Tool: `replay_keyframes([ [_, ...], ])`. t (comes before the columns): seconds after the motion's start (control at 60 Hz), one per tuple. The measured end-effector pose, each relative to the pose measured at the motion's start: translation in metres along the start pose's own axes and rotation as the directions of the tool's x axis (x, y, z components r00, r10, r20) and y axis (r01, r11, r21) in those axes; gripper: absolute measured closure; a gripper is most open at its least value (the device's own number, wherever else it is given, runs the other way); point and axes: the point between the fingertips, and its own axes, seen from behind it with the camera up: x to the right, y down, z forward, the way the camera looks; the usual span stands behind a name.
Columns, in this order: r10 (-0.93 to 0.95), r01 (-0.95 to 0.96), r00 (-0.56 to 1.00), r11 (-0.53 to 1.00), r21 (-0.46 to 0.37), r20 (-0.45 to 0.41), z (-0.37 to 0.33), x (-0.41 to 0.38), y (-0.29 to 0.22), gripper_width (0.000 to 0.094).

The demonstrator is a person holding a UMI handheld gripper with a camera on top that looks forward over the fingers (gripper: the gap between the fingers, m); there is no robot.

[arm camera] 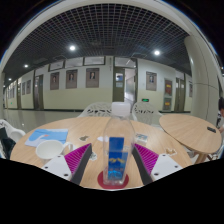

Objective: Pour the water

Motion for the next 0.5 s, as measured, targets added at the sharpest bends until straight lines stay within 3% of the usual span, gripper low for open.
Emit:
replay_keyframes([
  [0.233, 0.036, -0.036, 0.999, 0.999, 0.007, -0.009, -0.091, 0.000, -0.003, 0.0089],
  [0.5, 0.135, -0.140, 0.976, 0.990, 0.013, 0.168, -0.181, -0.060, 0.000, 0.0087],
])
